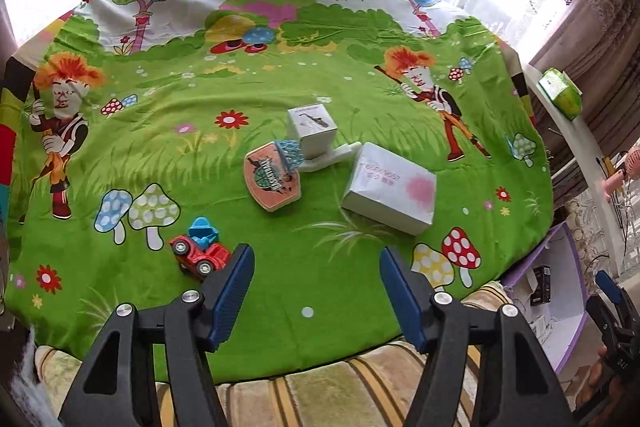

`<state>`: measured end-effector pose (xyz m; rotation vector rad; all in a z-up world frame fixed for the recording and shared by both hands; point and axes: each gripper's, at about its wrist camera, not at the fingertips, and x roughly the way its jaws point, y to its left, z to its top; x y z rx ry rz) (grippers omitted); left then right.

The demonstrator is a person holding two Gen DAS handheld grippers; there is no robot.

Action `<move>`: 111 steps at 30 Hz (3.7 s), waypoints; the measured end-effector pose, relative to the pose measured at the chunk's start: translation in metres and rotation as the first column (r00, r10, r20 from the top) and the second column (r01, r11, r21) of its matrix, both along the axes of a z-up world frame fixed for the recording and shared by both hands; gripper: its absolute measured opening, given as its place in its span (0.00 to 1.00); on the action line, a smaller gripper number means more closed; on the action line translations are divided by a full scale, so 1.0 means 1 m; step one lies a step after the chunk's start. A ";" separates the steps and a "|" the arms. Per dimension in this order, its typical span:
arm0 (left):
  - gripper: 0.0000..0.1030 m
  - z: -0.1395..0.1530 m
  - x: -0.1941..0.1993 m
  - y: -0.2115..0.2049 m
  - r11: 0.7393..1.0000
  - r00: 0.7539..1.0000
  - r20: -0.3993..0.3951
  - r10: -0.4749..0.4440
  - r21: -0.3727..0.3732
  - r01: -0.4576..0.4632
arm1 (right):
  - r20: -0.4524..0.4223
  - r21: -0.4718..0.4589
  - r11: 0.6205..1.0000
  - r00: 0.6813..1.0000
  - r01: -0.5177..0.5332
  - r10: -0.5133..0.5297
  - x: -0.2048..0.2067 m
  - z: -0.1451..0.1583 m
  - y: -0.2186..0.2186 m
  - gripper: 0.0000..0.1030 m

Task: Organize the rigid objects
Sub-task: 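Move back to the bed and grasp the red toy car with the left tool, then grasp the white box with pink print with the right tool, then carry the pink-print box and toy car into the storage box, open both tools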

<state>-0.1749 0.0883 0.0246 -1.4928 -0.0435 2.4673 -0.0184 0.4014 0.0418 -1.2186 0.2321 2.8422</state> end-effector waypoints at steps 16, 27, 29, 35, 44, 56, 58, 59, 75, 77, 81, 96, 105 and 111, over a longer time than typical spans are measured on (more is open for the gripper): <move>0.57 -0.065 -0.074 -0.025 0.969 0.970 0.239 -0.036 -0.230 0.093 | 0.010 0.005 0.982 0.982 -0.188 0.188 -0.047 -0.004 -0.079 0.96; 0.27 -0.077 -0.073 -0.026 0.971 0.960 0.274 -0.065 -0.206 0.125 | 0.031 -0.003 0.983 0.983 -0.183 0.183 -0.051 -0.012 -0.078 0.96; 0.27 -0.069 -0.065 -0.031 0.980 0.968 0.246 -0.056 -0.174 0.101 | 0.028 -0.002 0.983 0.983 -0.184 0.184 -0.050 -0.011 -0.078 0.96; 0.27 -0.041 -0.035 -0.045 0.995 0.985 0.167 -0.047 -0.084 0.062 | 0.025 -0.001 0.982 0.982 -0.188 0.188 -0.050 -0.008 -0.081 0.96; 0.26 -0.049 -0.012 -0.063 1.000 0.986 0.163 0.010 0.017 -0.013 | 0.057 0.024 0.972 0.971 -0.234 0.232 -0.060 -0.009 -0.100 0.96; 0.26 -0.035 0.005 -0.048 0.994 0.995 0.098 0.010 0.107 -0.020 | 0.136 0.130 0.902 0.908 -0.413 0.396 -0.129 -0.029 -0.135 0.97; 0.26 -0.033 0.005 -0.045 0.993 0.996 0.091 0.005 0.118 -0.016 | 0.157 0.161 0.874 0.886 -0.458 0.436 -0.143 -0.035 -0.141 0.97; 0.26 -0.032 0.005 -0.045 0.993 0.996 0.087 0.003 0.119 -0.013 | 0.169 0.175 0.856 0.872 -0.486 0.460 -0.151 -0.037 -0.144 0.97; 0.26 -0.035 0.001 -0.052 0.986 0.996 0.089 0.017 0.165 -0.032 | 0.332 0.175 0.768 0.771 -0.617 0.544 -0.216 -0.093 -0.162 0.92; 0.26 -0.036 0.002 -0.051 0.986 0.996 0.092 0.019 0.166 -0.034 | 0.336 0.193 0.773 0.781 -0.604 0.526 -0.213 -0.095 -0.162 0.73; 0.26 -0.036 0.002 -0.050 0.985 0.996 0.092 0.017 0.168 -0.032 | 0.297 0.166 0.808 0.810 -0.565 0.506 -0.200 -0.087 -0.152 0.72; 0.26 -0.020 0.020 0.001 0.981 0.995 0.055 -0.086 0.181 0.075 | 0.213 0.130 0.960 0.953 -0.247 0.217 -0.094 -0.036 0.005 0.39; 0.26 -0.018 0.035 0.042 0.973 0.985 0.059 -0.164 0.172 0.152 | 0.299 0.076 0.995 0.954 -0.063 0.037 -0.035 -0.085 0.090 0.35; 0.26 -0.016 0.041 0.064 0.968 0.977 0.061 -0.203 0.164 0.191 | 0.304 0.059 0.998 0.953 -0.032 0.013 -0.006 -0.097 0.103 0.41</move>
